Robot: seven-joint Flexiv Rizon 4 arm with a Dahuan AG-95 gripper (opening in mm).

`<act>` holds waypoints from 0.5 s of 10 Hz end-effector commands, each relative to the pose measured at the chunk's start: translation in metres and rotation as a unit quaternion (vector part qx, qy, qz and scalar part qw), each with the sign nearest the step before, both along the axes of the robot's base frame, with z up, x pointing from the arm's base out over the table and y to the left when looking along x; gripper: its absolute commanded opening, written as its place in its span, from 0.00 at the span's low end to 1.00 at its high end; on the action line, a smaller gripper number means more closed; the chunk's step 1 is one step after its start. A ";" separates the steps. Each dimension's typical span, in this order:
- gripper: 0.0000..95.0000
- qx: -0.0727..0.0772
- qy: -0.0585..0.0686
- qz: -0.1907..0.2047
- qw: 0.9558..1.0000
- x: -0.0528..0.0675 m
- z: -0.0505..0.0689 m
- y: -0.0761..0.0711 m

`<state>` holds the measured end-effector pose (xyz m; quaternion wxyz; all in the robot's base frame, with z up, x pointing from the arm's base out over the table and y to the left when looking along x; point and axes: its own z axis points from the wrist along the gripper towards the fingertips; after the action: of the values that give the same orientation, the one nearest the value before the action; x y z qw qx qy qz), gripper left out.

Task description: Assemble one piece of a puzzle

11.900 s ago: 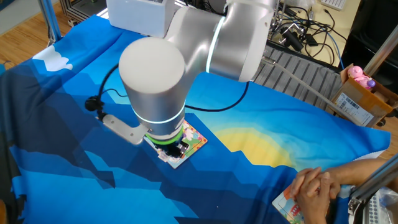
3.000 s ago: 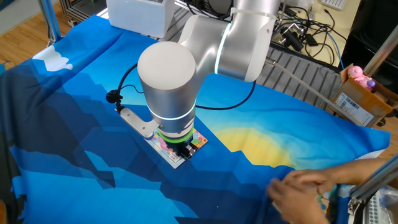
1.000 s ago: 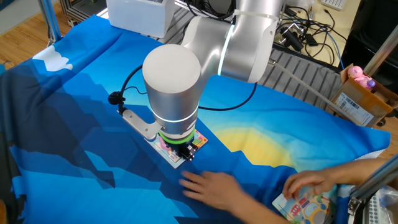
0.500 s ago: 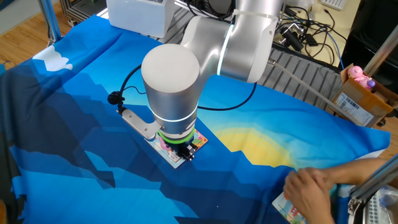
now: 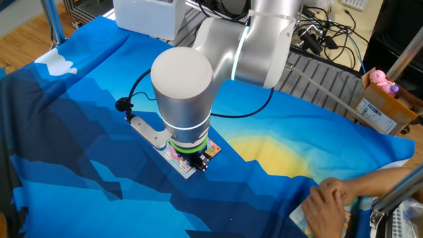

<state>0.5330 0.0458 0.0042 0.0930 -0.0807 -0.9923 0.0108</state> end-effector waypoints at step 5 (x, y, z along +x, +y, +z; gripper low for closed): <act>0.40 0.000 -0.002 0.001 1.000 0.000 -0.002 0.001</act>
<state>0.5328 0.0475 0.0032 0.0913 -0.0793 -0.9926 0.0113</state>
